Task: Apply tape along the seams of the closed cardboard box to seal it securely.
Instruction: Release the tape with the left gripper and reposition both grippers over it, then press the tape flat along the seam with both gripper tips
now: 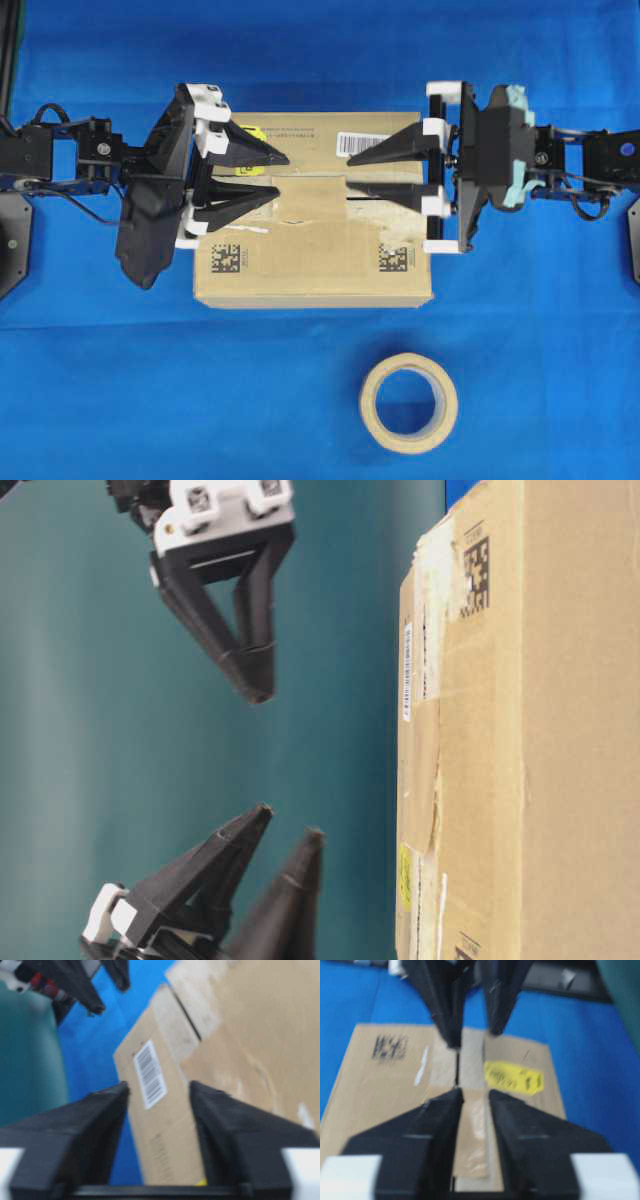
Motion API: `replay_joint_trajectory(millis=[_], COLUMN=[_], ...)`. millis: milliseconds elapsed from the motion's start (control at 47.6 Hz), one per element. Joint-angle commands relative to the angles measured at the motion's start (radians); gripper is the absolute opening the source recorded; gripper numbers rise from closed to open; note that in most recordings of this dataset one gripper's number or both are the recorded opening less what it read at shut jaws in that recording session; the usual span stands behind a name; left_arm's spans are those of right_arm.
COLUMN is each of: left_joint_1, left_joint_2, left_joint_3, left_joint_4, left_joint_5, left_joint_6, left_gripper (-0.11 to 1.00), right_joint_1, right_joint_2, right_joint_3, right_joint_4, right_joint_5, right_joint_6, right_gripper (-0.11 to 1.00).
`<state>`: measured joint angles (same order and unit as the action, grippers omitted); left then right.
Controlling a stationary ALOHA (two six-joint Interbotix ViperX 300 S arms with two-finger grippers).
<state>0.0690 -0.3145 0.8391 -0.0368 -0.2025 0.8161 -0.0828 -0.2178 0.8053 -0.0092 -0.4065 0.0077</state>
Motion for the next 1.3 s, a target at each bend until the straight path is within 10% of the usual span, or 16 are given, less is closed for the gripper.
replay_joint_trajectory(millis=[0, 168, 630, 1281], left_joint_1=[-0.006, -0.012, -0.018, 0.02], left_joint_2=[-0.006, 0.012, 0.173, 0.209], left_joint_3=[-0.012, -0.015, -0.04, 0.092], left_joint_4=[-0.003, 0.003, -0.005, -0.005], left_joint_5=[-0.029, -0.037, -0.124, -0.124], left_joint_6=[-0.172, -0.403, -0.535, -0.759], left_gripper=[0.32, -0.01, 0.0, 0.0], right_joint_1=[-0.017, -0.02, -0.015, 0.035], right_joint_2=[0.006, 0.081, 0.255, 0.308], right_joint_3=[-0.034, -0.08, -0.156, -0.057], right_joint_4=[0.002, 0.002, 0.006, 0.149], right_joint_5=[-0.031, -0.028, -0.029, -0.029], right_joint_6=[0.002, 0.0, 0.015, 0.021], right_gripper=[0.25, -0.01, -0.01, -0.01])
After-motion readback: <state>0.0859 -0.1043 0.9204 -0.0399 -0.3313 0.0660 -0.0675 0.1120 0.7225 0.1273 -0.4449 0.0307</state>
